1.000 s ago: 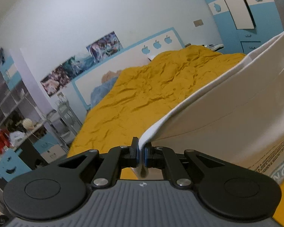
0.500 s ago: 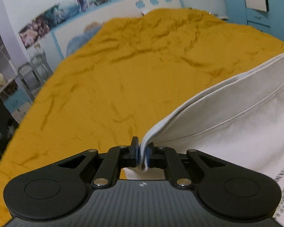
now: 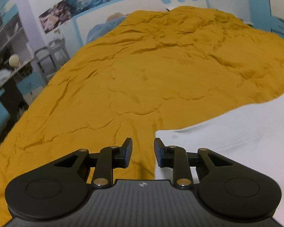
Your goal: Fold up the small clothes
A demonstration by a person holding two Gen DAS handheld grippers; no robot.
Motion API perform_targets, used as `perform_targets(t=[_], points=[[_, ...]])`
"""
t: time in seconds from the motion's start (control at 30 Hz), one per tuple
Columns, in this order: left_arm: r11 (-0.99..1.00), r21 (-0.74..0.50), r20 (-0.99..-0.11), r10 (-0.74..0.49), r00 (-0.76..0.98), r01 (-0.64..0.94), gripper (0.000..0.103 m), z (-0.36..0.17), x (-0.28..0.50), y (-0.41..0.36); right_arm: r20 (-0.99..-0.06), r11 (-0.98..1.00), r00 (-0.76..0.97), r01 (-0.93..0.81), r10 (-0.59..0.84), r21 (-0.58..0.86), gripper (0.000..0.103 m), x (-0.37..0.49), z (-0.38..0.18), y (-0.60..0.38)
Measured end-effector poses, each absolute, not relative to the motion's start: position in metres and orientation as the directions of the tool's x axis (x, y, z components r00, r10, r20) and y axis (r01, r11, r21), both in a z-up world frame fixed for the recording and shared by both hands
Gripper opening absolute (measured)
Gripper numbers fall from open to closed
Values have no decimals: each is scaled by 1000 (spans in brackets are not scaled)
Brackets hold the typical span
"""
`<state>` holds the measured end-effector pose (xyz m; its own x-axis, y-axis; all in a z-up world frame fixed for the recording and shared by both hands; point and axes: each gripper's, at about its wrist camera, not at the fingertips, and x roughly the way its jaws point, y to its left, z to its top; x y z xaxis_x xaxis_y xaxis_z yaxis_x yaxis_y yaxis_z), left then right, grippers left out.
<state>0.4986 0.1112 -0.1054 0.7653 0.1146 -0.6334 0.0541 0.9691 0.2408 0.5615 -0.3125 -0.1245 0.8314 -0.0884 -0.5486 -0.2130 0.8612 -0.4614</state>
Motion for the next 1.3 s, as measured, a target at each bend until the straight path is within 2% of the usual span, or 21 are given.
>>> perform_targets(t=[0.1, 0.2, 0.37, 0.53, 0.67, 0.8, 1.0, 1.1, 1.17, 1.23, 1.3], points=[[982, 184, -652, 90, 753, 42, 33, -89, 484, 123, -586, 907, 807, -194, -70, -374, 33, 546, -110, -327], [988, 145, -666, 51, 744, 62, 33, -73, 470, 125, -651, 954, 759, -188, -11, -234, 27, 530, -95, -340], [988, 14, -687, -103, 719, 155, 33, -53, 438, 110, -709, 974, 692, -224, 135, -33, 17, 491, -78, -335], [964, -109, -712, -247, 658, 244, 32, -72, 422, 73, -729, 950, 629, -296, 271, 98, 9, 459, -88, -298], [936, -179, -745, -331, 579, 304, 29, -104, 425, 37, -748, 925, 552, -299, 368, 235, 7, 455, -117, -264], [938, -203, -748, -335, 573, 282, 28, -127, 447, 23, -766, 916, 519, -327, 379, 231, 5, 462, -143, -232], [940, -267, -728, -341, 595, 212, 27, -142, 505, 30, -759, 936, 552, -259, 345, 238, 0, 516, -168, -226], [942, -285, -719, -334, 610, 179, 17, -153, 525, 35, -754, 946, 572, -227, 322, 231, 0, 547, -175, -232], [934, -322, -711, -346, 612, 155, 16, -159, 538, 40, -747, 949, 586, -212, 315, 233, 0, 563, -182, -234], [928, -346, -709, -353, 610, 135, 8, -164, 546, 45, -749, 948, 582, -194, 317, 251, 0, 579, -187, -241], [921, -370, -691, -363, 626, 125, 7, -167, 548, 48, -745, 945, 582, -184, 326, 270, 0, 587, -192, -245]])
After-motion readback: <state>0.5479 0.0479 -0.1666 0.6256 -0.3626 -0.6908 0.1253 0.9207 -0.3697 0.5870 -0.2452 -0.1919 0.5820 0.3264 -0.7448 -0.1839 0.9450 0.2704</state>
